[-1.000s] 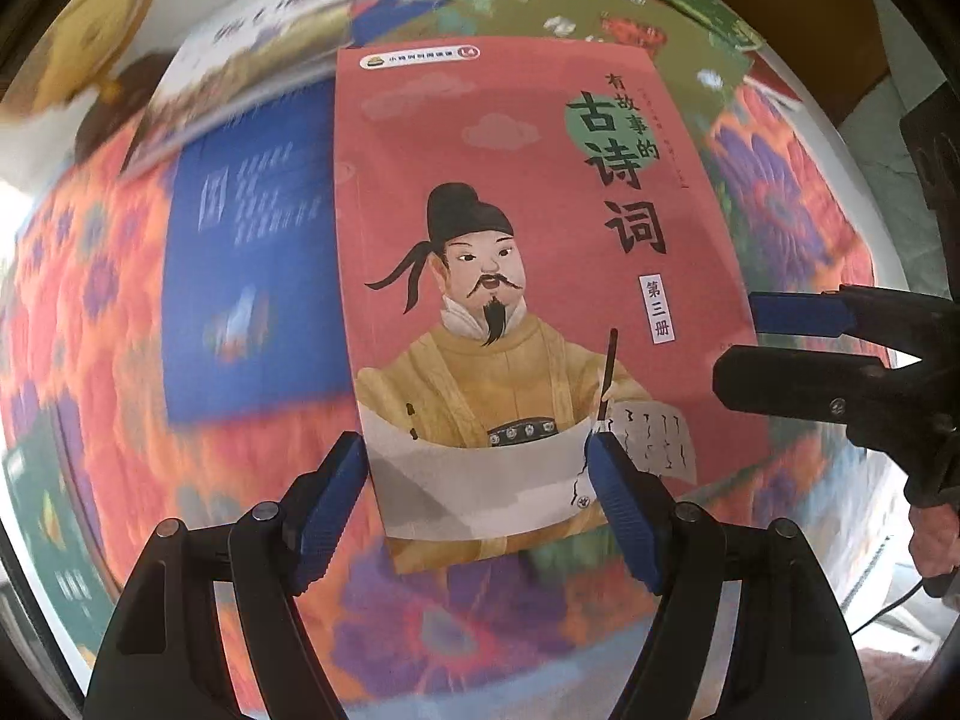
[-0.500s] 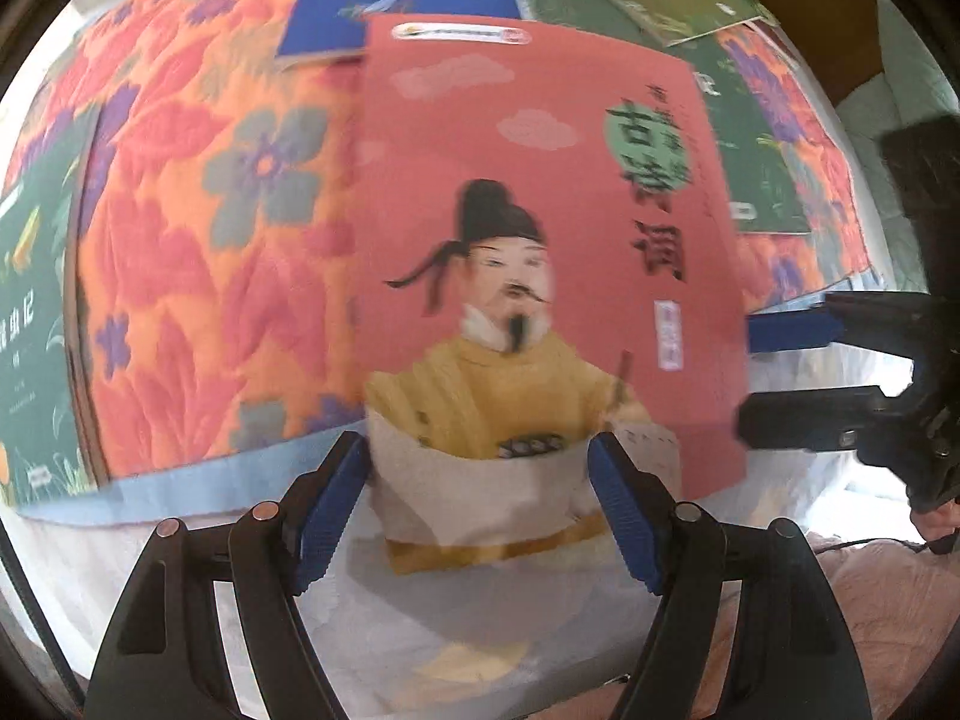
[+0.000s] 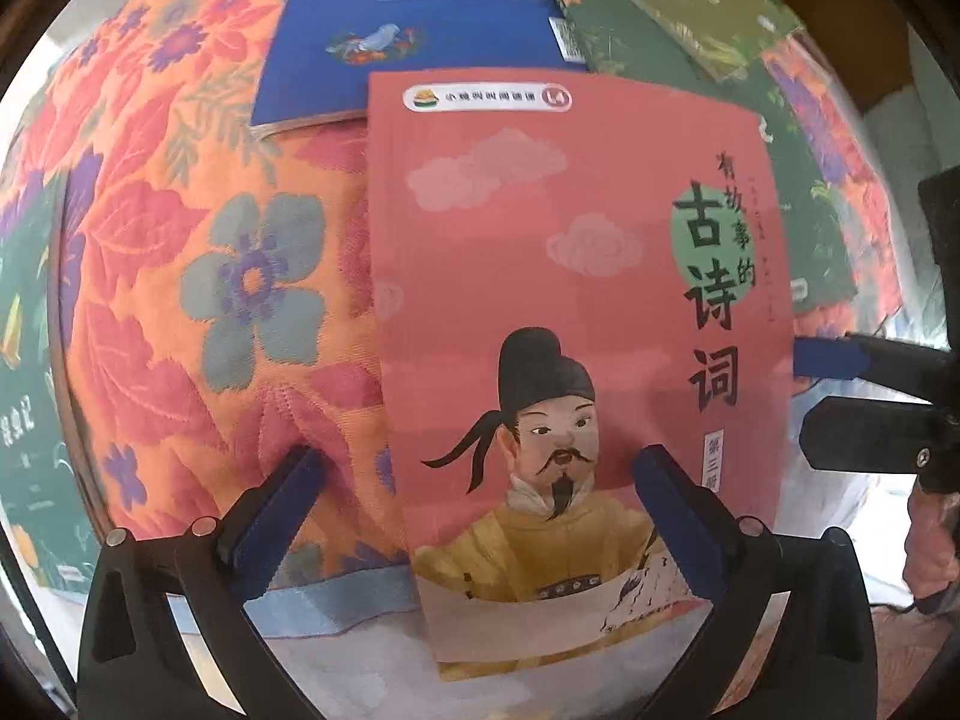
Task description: Organize books
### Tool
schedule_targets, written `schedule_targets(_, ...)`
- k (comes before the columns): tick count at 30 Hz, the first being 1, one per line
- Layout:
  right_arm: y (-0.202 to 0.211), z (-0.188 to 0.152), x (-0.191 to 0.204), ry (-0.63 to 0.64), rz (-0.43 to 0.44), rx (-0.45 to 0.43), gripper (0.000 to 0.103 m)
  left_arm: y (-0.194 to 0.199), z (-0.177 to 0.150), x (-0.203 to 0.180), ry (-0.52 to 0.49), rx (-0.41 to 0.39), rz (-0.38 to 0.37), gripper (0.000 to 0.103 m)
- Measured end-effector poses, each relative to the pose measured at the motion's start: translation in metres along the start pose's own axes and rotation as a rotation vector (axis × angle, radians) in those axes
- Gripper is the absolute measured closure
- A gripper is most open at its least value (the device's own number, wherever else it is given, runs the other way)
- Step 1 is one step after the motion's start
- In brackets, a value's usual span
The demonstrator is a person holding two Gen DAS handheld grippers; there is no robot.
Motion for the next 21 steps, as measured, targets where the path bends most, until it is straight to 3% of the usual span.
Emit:
schedule_targets(2, -0.001, 0.001, 0.002, -0.004, -0.009, -0.007, 0.017, 0.009, -0.019, 0.005, 0.029, -0.04, -0.022, 0.004)
schedule_targets(3, -0.002, 0.001, 0.003, -0.002, -0.016, -0.01, 0.017, 0.014, -0.025, 0.01, 0.057, -0.056, -0.033, 0.014)
schedule_targets(5, -0.009, 0.0, 0.011, 0.016, -0.04, -0.014, 0.017, 0.028, -0.039, 0.025, 0.094, -0.111, -0.145, 0.035)
schedule_targets(7, -0.009, -0.001, 0.017, 0.037, -0.081, -0.014, 0.019, 0.032, -0.043, 0.038, 0.121, -0.122, -0.196, 0.041)
schedule_targets(9, -0.007, -0.001, 0.018, 0.033, -0.109, -0.038, 0.028, 0.035, -0.045, 0.051, 0.115, -0.111, -0.187, 0.051)
schedule_targets(11, 0.001, 0.0, 0.012, -0.004, -0.122, -0.077, 0.054, 0.037, -0.041, 0.059, 0.11, -0.114, -0.18, 0.055)
schedule_targets(13, 0.007, 0.001, 0.008, -0.028, -0.108, -0.102, 0.062, 0.04, -0.045, 0.064, 0.12, -0.119, -0.167, 0.066)
schedule_targets(18, 0.017, -0.009, 0.03, 0.055, -0.116, -0.147, 0.062, 0.044, -0.033, 0.047, 0.068, -0.132, -0.089, 0.067)
schedule_targets(21, 0.023, -0.017, 0.046, 0.112, -0.127, -0.169, 0.062, 0.054, -0.034, 0.043, 0.049, -0.153, -0.096, 0.067)
Point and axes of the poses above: each gripper's, at about its wrist camera, not at the fingertips, and y roughly against the way its jaws point, x to its left, z to its top, the point moved 1 cm from there along -y, roughly the way its jaws point, and after that the axes turned 13 degrees about -y, right-handed, at the moved point
